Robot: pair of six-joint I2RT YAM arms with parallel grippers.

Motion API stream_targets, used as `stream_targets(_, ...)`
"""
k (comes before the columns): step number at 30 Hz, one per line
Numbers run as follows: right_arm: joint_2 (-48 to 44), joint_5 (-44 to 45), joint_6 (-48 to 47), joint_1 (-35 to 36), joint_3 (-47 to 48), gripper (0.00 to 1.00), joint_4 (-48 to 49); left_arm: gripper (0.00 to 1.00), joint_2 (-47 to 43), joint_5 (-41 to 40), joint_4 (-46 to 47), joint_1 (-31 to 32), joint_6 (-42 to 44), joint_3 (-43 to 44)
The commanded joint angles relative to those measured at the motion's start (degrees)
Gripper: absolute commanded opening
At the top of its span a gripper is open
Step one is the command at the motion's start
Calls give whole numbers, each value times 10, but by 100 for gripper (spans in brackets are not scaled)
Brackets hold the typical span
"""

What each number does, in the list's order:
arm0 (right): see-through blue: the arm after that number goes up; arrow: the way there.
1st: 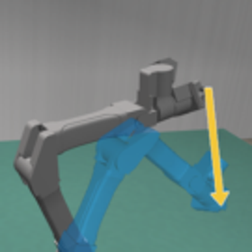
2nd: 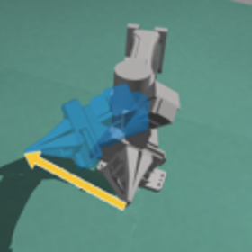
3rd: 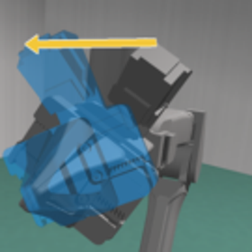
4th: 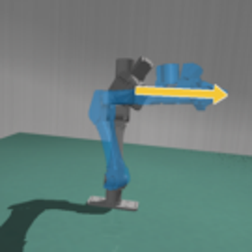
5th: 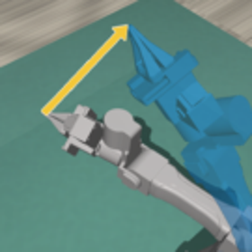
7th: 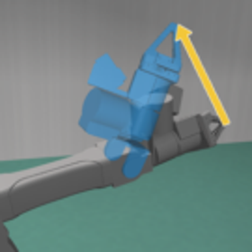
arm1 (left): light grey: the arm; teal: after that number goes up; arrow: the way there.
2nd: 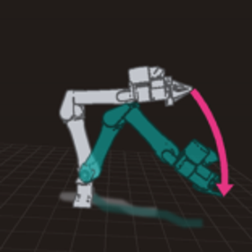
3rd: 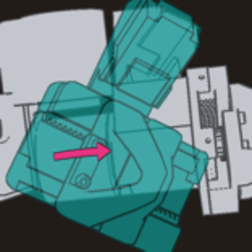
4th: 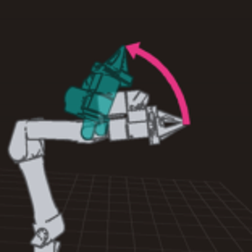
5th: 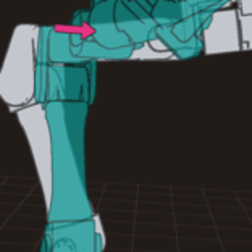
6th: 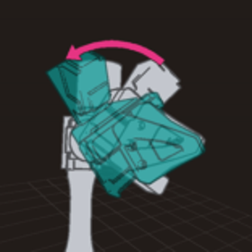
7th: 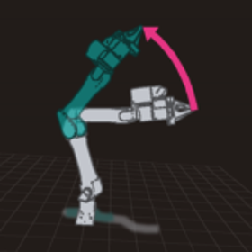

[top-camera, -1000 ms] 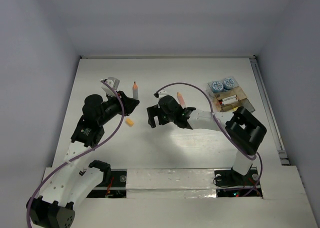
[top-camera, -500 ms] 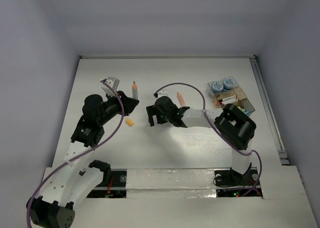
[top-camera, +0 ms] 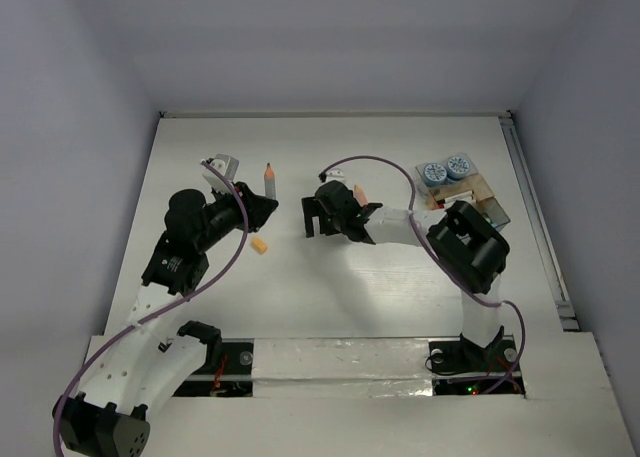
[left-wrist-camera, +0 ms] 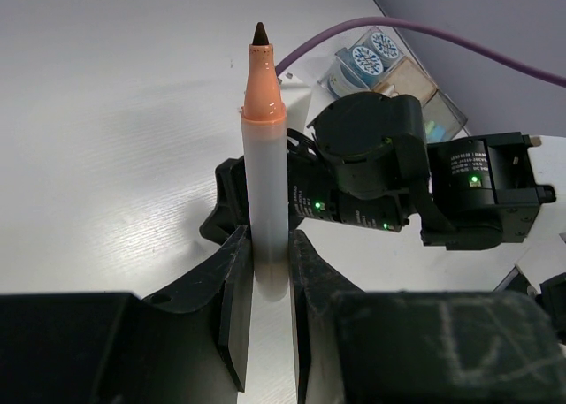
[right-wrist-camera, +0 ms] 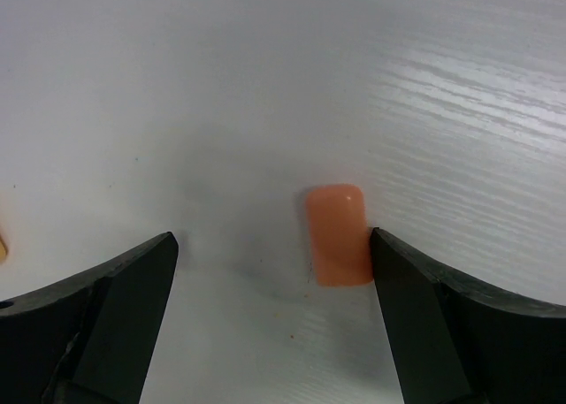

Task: Sort the stationery into containers
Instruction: Close the pen cap on the pen.

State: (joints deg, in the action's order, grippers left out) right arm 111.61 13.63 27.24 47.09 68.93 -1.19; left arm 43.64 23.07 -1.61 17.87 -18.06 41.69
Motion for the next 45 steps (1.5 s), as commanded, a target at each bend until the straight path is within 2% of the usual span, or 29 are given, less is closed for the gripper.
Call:
stream_targets(1, 27, 9, 3, -11, 31, 93, -25, 0, -6, 3, 17, -3, 5, 14)
stream_targets(7, 40, 15, -8, -11, 60, 82, -61, 0, -9, 1, 17, -3, 5, 15)
stream_targets(11, 49, 24, -37, -11, 87, 79, -103, 0, -11, 1, 17, -3, 6, 16)
stream_targets(14, 74, 33, -68, -11, 139, 76, -171, 0, -12, 1, 17, -3, 6, 15)
stream_targets(15, 78, 34, -78, -11, 150, 72, -196, 0, -12, 1, 17, -3, 5, 15)
stream_targets(26, 124, 34, -107, -11, 229, 60, -286, 0, -13, -1, 17, -3, 6, 15)
stream_targets(30, 139, 41, -112, -17, 255, 42, -317, 0, -11, 0, 17, -3, 6, 15)
stream_targets(31, 138, 44, -114, -17, 256, 29, -317, 0, -10, 0, 17, -3, 6, 15)
stream_targets(34, 123, 58, -112, -23, 248, 7, -303, 0, -5, 1, 17, -3, 7, 15)
stream_targets(37, 78, 65, -109, -23, 241, 0, -278, 0, 4, -1, 3, -3, 7, 16)
stream_targets(41, -21, 59, -101, -23, 216, 0, -219, 0, 21, 1, -4, -3, 7, 18)
stream_targets(45, -134, 19, -78, -23, 163, 0, -90, 0, 33, 8, -2, -3, 5, 18)
